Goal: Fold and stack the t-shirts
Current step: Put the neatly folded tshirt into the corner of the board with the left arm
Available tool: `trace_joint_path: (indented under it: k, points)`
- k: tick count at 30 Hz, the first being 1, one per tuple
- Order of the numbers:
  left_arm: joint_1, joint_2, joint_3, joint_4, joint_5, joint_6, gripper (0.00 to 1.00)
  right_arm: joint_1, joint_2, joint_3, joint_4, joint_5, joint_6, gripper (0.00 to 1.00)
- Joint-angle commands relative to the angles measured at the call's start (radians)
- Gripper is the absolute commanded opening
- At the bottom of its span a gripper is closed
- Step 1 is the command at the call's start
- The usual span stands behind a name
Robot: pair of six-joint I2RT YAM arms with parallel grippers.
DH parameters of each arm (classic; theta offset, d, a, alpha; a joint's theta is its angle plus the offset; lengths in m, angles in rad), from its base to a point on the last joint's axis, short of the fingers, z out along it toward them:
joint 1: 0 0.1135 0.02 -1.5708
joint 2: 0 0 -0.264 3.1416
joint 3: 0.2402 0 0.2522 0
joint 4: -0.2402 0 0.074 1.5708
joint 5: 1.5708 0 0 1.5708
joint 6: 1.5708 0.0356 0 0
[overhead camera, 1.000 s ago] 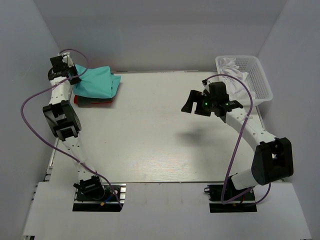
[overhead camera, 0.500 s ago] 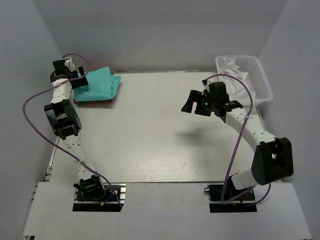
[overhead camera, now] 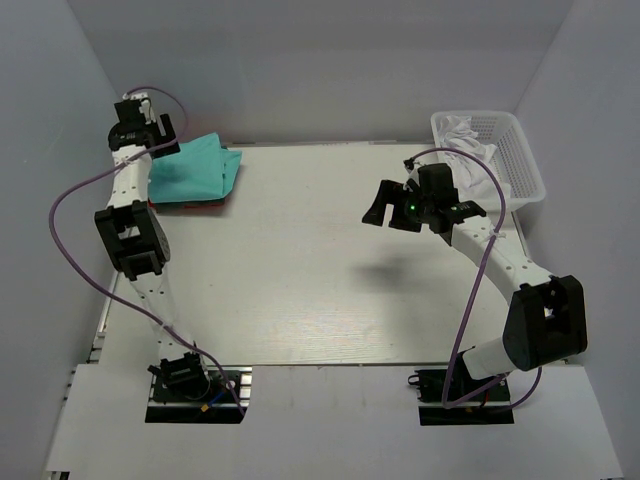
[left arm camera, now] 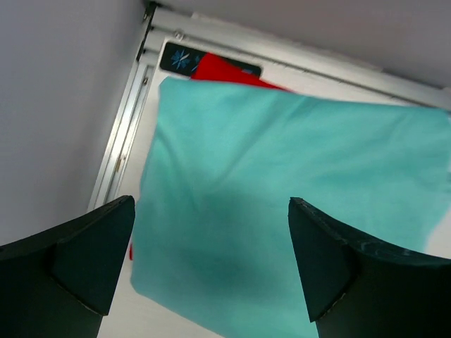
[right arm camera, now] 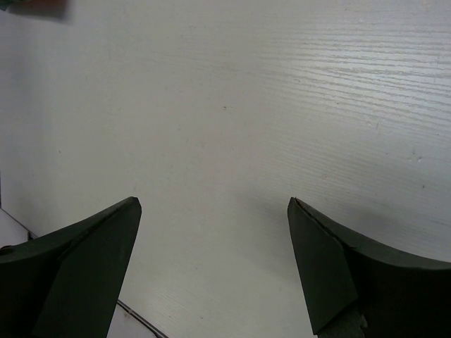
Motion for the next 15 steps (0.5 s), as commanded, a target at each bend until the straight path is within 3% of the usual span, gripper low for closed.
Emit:
trace_joint_path:
  k: [1,6,15]
  points:
    - [-0.065,-0.102,0.054,-0.016,-0.066,0.005,1.0,-0.005,-0.018,0.007,0.03,-0.025,-0.019,0.9]
    - [-0.173,-0.05,0.11,-0.039,-0.085,0.025,1.0,-0.006,-0.007,0.014,0.032,-0.03,-0.03,0.9]
    - [-0.302,0.107,0.238,-0.039,-0.32,0.036,0.97,-0.006,-0.01,0.007,-0.022,0.013,-0.056,0.9]
